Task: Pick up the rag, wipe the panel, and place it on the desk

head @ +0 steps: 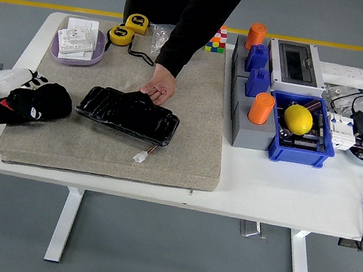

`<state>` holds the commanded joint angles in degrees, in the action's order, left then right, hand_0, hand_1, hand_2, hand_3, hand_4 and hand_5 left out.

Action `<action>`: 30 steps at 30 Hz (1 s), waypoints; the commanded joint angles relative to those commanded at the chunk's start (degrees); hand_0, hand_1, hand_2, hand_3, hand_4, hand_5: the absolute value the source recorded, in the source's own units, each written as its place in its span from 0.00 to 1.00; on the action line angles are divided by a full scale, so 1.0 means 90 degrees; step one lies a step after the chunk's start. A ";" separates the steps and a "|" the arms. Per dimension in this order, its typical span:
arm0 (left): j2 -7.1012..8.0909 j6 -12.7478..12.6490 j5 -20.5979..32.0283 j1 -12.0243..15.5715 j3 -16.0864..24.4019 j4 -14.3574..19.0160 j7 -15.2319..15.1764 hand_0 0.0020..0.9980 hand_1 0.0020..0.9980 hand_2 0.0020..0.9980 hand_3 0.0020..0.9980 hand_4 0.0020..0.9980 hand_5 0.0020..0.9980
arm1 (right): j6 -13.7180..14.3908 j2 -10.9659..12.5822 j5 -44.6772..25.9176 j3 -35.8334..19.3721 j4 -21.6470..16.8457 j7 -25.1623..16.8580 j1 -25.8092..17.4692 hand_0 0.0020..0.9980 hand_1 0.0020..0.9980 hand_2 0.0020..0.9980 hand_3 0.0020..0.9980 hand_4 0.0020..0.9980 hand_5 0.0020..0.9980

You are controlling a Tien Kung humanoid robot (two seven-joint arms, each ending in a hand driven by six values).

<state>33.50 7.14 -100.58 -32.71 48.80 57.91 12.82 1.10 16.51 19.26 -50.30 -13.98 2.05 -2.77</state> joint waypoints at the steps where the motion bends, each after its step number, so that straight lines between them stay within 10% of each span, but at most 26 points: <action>1: -0.0009 -0.0008 0.0001 0.0005 -0.0008 -0.0012 -0.0005 0.75 0.83 0.88 0.90 0.92 0.22 | 0.0000 0.0001 0.0004 -0.0004 -0.0001 0.0000 -0.0001 0.74 0.71 0.70 0.60 1.00 0.52; 30: -0.0174 -0.0708 -0.0051 0.0119 -0.0286 -0.0338 0.0023 0.62 0.69 0.70 0.68 0.82 0.20 | 0.0012 -0.0016 0.0111 -0.0228 -0.0014 0.0002 -0.0043 0.74 0.71 0.70 0.60 1.00 0.52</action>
<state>31.93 0.77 -101.04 -31.64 46.22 54.86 13.03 1.20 16.36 20.26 -52.35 -14.11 2.06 -3.15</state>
